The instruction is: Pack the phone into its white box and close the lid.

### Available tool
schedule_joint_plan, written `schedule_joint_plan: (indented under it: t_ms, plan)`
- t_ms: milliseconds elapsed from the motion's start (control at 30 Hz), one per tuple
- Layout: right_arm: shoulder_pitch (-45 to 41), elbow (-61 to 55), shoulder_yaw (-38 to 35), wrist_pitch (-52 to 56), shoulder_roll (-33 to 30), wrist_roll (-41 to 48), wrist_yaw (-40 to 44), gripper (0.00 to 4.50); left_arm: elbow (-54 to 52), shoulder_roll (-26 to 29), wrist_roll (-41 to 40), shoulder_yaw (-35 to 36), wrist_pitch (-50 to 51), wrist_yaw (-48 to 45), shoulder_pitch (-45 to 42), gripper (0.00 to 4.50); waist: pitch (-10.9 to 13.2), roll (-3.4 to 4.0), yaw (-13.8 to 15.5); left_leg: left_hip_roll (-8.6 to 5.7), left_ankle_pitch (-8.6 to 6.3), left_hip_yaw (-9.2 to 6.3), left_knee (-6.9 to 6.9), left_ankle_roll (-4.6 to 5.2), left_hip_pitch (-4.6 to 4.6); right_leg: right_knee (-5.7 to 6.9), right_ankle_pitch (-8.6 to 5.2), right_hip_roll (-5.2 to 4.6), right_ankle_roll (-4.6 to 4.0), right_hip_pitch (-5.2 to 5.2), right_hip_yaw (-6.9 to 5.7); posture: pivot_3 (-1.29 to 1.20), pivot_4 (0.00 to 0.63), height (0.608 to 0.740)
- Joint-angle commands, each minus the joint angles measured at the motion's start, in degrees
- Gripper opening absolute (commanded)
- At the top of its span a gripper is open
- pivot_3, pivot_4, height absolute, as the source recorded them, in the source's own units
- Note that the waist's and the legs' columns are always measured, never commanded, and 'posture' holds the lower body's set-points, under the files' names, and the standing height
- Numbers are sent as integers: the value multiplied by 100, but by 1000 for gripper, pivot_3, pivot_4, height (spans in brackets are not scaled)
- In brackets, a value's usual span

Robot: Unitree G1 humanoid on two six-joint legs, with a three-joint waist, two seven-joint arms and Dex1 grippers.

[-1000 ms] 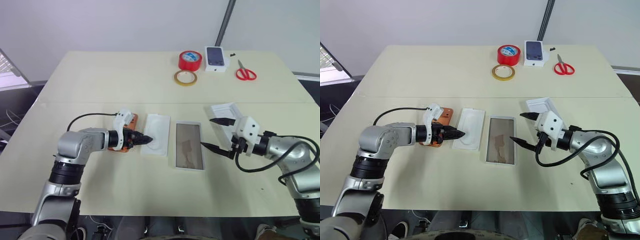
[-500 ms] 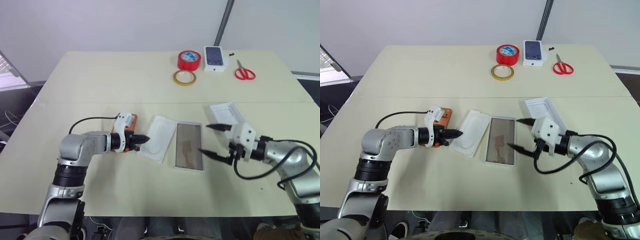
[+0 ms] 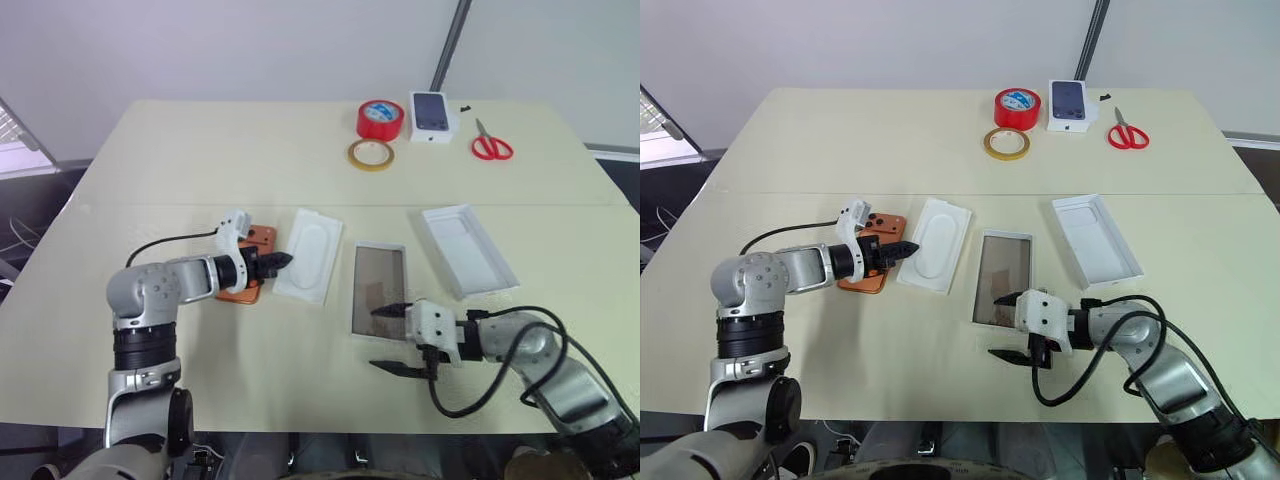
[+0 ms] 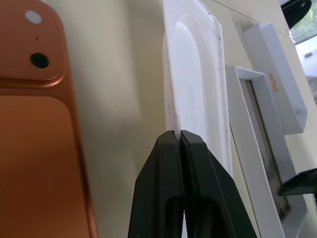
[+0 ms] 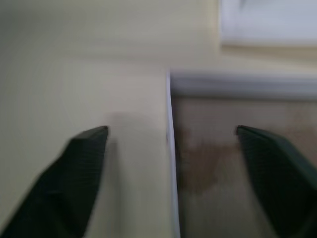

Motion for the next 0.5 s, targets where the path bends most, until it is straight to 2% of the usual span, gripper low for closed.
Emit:
schedule_joint_plan:
  t_ms: [33, 167, 200, 400, 500]
  plan:
    - [-167, 128, -27, -99, -60, -140, 35, 2264, -174, -83, -135, 256, 8, 156, 5, 0, 0, 0, -3, 0, 0, 0, -1, -1, 0, 0, 0, 0, 0, 0, 0, 0, 150, 740]
    - [-408, 157, -43, -75, 111, -33, 25, 196, -78, -449, -335, 858, 52, 516, -177, 0, 2, -4, -12, 0, 0, -1, -1, 0, 1, 2, 0, 1, 0, 0, 0, 0, 150, 740]
    - [-483, 199, -18, -74, 146, -46, 23, 37, -34, -547, -394, 1021, 95, 631, -267, 0, 4, -7, -7, 1, 0, -1, -1, 0, 1, 2, 0, 1, 0, -1, 0, 0, 150, 740]
    - [-1021, 953, 355, -702, 428, -615, -74, 37, 181, -966, -760, 1869, 475, 1158, -840, 0, 10, -18, -17, -1, 6, -1, 0, -12, 0, 2, 0, 3, 1, -1, -1, 0, 150, 740]
    - [-1377, 1334, 477, -916, 708, -772, -148, 37, 155, -1068, -813, 1942, 623, 1319, -940, 0, 12, -20, -68, 0, 13, -1, 0, -23, 4, 5, 1, 7, 1, -1, -1, 0, 150, 740]
